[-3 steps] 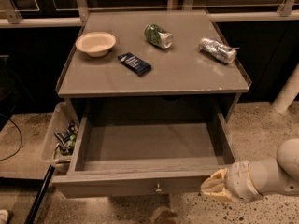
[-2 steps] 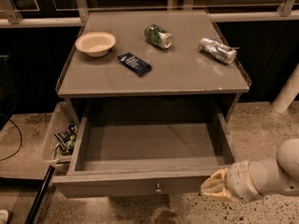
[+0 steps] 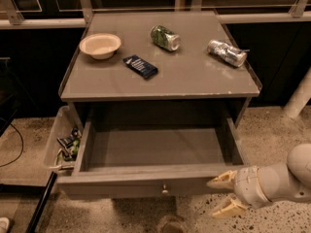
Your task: Close top drawer
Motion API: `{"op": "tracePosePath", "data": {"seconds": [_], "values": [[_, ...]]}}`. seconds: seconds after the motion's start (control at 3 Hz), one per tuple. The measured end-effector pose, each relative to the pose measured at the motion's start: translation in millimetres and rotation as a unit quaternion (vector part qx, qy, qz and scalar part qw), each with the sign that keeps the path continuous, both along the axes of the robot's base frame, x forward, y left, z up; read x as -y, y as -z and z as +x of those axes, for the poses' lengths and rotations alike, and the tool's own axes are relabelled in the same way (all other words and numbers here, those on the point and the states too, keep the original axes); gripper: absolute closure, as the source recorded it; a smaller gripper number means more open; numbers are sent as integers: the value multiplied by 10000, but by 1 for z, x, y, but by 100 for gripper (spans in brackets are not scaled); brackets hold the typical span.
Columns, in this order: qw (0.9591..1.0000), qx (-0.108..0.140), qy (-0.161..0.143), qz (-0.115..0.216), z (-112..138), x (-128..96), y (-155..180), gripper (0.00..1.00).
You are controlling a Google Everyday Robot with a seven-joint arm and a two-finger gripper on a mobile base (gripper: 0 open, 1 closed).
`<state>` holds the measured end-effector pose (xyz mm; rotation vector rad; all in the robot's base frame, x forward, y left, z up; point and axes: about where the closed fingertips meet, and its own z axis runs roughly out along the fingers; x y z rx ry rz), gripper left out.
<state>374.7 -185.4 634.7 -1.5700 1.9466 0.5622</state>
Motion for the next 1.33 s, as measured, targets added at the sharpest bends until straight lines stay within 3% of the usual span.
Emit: {"op": "tracePosePath", "data": {"seconds": [0.33,0.67,1.0,1.33], "values": [[9989,381,-222,145,28,-15,-14,0],[9989,381,-222,145,27,-15,-14,0],[9965,671,-428,267,53,-28,-26,0],[9925,1024,-640,199,117,-36,-37,18]]}}
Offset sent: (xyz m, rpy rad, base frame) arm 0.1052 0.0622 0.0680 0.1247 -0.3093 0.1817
